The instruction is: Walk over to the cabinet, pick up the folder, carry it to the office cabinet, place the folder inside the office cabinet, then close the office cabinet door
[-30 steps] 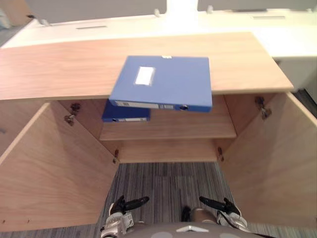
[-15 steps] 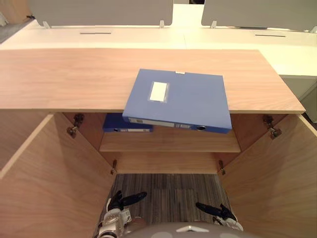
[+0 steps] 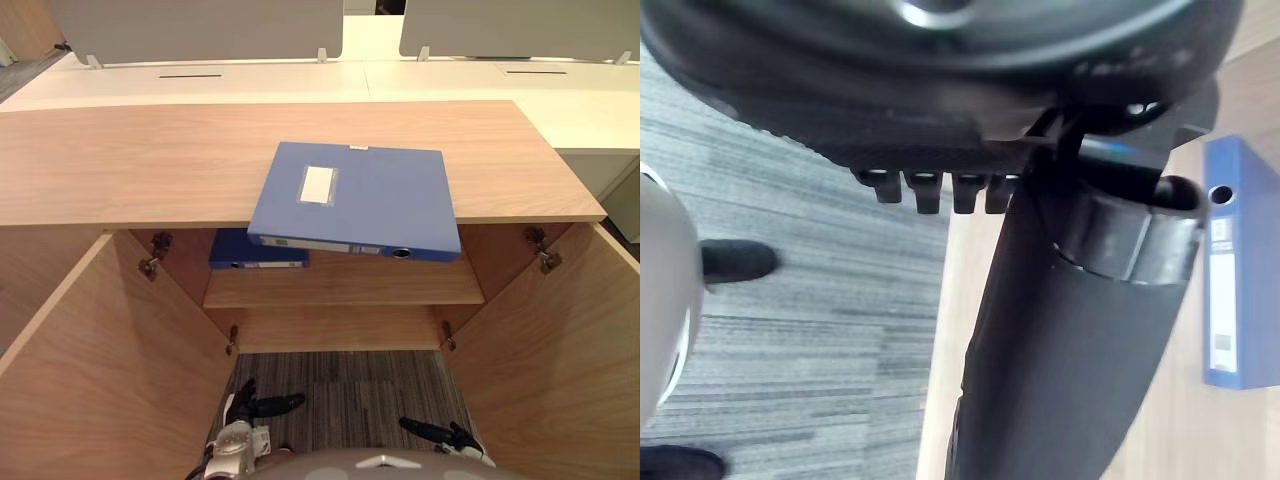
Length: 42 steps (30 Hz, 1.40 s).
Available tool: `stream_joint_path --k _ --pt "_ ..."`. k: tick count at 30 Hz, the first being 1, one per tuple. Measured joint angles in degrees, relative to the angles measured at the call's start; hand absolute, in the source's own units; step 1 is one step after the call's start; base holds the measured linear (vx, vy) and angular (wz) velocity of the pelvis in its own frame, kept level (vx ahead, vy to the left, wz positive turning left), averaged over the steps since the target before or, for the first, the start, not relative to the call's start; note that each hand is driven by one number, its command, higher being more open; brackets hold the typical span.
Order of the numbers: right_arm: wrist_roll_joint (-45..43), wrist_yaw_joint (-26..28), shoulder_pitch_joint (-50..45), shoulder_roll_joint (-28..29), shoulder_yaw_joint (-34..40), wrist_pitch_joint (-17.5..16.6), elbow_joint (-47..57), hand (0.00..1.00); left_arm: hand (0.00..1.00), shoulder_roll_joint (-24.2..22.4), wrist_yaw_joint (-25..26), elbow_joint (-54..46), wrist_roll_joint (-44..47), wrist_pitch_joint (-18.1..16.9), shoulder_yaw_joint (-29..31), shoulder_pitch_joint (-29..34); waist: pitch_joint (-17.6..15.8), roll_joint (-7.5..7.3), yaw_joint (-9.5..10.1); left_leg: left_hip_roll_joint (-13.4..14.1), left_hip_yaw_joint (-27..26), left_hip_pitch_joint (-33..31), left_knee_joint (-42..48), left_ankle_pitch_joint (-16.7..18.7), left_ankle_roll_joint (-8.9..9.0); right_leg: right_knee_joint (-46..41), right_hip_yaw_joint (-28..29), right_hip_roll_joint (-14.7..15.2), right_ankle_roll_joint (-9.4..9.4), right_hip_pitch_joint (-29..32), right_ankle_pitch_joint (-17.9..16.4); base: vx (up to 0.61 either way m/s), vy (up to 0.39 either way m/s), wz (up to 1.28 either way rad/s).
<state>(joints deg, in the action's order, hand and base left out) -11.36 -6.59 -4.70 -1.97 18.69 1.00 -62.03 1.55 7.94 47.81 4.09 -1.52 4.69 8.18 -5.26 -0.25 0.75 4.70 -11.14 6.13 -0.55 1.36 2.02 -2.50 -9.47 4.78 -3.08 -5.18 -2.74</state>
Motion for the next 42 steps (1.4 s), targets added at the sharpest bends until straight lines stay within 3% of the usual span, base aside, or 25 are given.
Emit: stream_joint_path --k 7,18,25,33,42 --pt "-0.03 -0.13 -1.41 -0.36 -2.13 -0.40 2.44 1.00 1.00 0.86 0.51 -26.46 0.44 -0.61 -1.67 9.86 -0.12 -0.01 0.31 -1.17 2.11 0.78 -2.94 -1.42 -0.09 0.10 -0.16 0.61 -0.67 0.16 -0.24 -0.07 0.029 0.08" --pt "-0.02 1.05 -2.20 -0.63 -2.44 -0.63 2.96 1.00 1.00 4.62 1.58 -54.11 -2.26 -6.25 -2.31 11.30 0.68 1.06 0.58 -1.00 4.03 2.45 -3.40 -1.46 -0.31 -0.27 -0.08 0.26 -0.07 -1.65 -0.72 0.03 -0.004 0.01" --pt "-0.01 1.10 -2.85 -1.02 -2.48 -1.24 2.90 1.00 1.00 7.20 5.49 -59.96 -10.66 -7.14 -1.91 11.37 1.48 1.45 0.54 -0.97 4.61 2.98 -3.14 -1.24 -0.49 -0.67 -0.08 0.28 0.13 -1.98 -1.01 -0.05 0.000 0.01" --pt "0.09 1.39 -3.46 -3.26 -4.18 -1.34 -0.28 1.00 1.00 7.74 5.83 -69.05 -14.61 -7.30 -1.95 12.19 2.35 1.19 0.40 -0.77 5.31 2.66 -3.12 -1.31 -0.26 -1.67 0.27 -0.01 -0.34 -1.92 -1.83 -0.02 -0.008 0.03" --pt "0.26 1.64 -4.09 -3.99 -4.73 -1.59 -1.94 1.00 1.00 14.61 5.21 -73.36 -24.82 -9.67 -6.80 10.48 2.82 1.79 -0.88 -0.06 5.22 2.69 -2.07 -0.91 0.26 -2.64 1.76 -0.70 0.39 -1.78 -2.49 -0.01 -0.006 -0.01"
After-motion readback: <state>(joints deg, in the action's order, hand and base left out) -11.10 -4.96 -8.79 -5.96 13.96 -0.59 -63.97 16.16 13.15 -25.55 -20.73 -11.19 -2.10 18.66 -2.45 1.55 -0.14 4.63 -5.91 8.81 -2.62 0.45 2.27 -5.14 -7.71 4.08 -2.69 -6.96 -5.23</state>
